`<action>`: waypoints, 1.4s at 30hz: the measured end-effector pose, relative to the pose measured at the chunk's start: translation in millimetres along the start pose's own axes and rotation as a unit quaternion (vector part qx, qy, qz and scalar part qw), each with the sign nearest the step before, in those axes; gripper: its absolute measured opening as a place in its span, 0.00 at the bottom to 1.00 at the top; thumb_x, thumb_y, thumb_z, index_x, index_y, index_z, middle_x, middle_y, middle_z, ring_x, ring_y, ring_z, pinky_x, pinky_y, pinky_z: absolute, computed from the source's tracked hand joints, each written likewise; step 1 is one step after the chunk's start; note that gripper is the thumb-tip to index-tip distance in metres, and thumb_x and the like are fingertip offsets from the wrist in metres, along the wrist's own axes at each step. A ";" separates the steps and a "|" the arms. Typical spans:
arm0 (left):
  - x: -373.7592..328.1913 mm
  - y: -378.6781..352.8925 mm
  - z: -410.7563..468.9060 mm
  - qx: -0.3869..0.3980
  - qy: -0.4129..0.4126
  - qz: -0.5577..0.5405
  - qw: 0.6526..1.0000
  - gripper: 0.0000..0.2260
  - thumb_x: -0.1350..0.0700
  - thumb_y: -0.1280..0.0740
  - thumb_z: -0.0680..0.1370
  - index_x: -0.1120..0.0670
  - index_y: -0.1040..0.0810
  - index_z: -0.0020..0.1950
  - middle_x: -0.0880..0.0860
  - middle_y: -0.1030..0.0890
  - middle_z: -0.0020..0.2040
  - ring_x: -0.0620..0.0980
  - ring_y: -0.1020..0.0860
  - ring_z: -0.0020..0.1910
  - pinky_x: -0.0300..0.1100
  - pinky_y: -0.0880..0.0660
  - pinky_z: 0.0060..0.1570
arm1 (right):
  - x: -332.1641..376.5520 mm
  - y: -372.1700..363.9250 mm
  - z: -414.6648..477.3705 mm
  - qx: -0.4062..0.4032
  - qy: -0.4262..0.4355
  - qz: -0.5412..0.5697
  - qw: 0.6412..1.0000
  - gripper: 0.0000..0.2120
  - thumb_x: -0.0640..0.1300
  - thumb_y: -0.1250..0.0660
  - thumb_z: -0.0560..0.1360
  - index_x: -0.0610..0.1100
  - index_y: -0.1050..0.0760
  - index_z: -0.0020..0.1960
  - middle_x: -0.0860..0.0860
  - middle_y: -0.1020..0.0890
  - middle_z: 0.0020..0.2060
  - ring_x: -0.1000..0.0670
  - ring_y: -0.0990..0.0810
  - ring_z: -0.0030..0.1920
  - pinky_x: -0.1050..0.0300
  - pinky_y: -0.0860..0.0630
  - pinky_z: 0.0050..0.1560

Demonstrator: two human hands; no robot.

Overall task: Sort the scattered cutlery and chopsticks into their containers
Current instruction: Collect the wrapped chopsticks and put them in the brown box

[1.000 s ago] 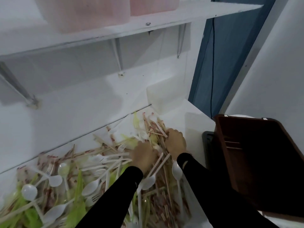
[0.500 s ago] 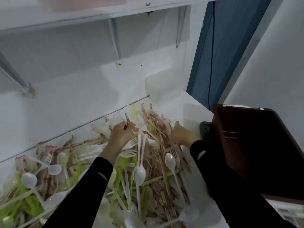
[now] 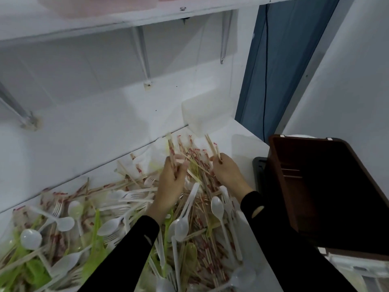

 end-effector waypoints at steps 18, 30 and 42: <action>68.5 7.2 31.6 0.019 0.159 0.268 0.950 0.18 0.54 0.29 0.74 0.55 0.33 0.58 0.51 0.23 0.45 0.53 0.24 0.40 0.46 0.28 0.38 | -32.7 -31.7 31.9 0.023 -0.065 -0.181 0.981 0.20 0.53 0.29 0.71 0.40 0.28 0.55 0.45 0.21 0.49 0.43 0.20 0.48 0.56 0.28 0.41; 47.4 -8.1 66.0 0.045 0.137 0.216 0.966 0.17 0.43 0.38 0.79 0.57 0.25 0.48 0.55 0.21 0.42 0.55 0.21 0.37 0.47 0.24 0.37 | -13.7 -13.8 35.8 0.002 -0.032 -0.100 0.995 0.16 0.50 0.36 0.76 0.46 0.34 0.33 0.51 0.28 0.29 0.49 0.29 0.29 0.59 0.33 0.30; 58.2 -48.4 77.3 0.078 0.159 0.380 0.908 0.20 0.52 0.38 0.82 0.59 0.36 0.70 0.62 0.33 0.65 0.61 0.33 0.64 0.51 0.30 0.58 | 15.5 34.3 39.1 -0.083 -0.014 -0.002 0.996 0.12 0.50 0.48 0.81 0.44 0.30 0.53 0.46 0.20 0.46 0.41 0.20 0.48 0.45 0.23 0.51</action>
Point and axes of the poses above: each hand's wrist, its own z-axis towards the middle knuckle, its own y-axis out of the back of the hand, x = y × z, the point moved 10 cm from there along z, towards the middle knuckle
